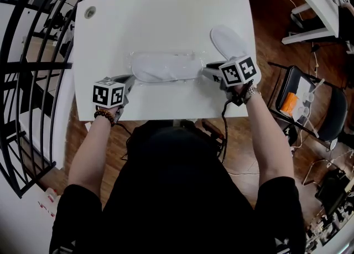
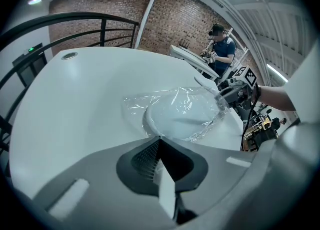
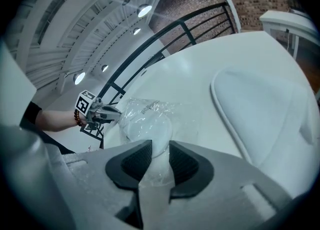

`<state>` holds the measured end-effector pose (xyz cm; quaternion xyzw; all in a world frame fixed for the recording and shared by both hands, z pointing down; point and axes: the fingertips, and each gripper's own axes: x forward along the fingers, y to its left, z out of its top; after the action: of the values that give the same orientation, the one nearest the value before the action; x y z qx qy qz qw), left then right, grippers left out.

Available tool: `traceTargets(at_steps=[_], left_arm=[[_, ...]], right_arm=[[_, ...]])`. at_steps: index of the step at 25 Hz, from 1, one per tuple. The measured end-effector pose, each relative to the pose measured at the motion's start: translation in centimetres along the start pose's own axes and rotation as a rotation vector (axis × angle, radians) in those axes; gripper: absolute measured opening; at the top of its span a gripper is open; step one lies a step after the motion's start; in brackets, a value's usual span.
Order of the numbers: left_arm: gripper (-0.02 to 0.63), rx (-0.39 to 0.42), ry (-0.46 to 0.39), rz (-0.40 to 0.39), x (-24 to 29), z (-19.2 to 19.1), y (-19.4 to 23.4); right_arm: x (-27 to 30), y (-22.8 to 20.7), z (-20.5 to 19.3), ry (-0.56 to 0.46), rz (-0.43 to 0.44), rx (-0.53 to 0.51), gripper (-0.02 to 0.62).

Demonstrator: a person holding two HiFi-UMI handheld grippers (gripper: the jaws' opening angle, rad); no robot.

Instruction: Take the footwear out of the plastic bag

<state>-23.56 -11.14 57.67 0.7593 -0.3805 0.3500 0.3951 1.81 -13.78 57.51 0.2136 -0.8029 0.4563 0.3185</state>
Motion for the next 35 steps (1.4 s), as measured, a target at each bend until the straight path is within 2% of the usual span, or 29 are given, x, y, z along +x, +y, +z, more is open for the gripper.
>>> traceTargets(at_steps=[4,10,21,29,35], left_arm=[[0.017,0.002,0.000,0.000,-0.2,0.2,0.1],[0.017,0.003,0.001,-0.001,-0.2,0.2,0.2],[0.016,-0.010,-0.019,0.007,-0.5,0.5,0.4],[0.017,-0.002,-0.031,0.015,-0.8,0.8,0.5],[0.016,-0.003,-0.030,0.019,-0.5,0.9,0.5]], right_arm=[[0.0,0.2,0.2,0.001,0.011,0.002,0.094],[-0.6,0.3,0.7,-0.037,0.011,-0.014,0.055],[-4.7,-1.6,0.1,-0.130,-0.055,-0.006,0.028],[-7.9,-2.7,-2.3,-0.192,-0.078,0.072,0.026],[-9.1,-4.1,-4.8,-0.230,-0.057,0.188,0.029]])
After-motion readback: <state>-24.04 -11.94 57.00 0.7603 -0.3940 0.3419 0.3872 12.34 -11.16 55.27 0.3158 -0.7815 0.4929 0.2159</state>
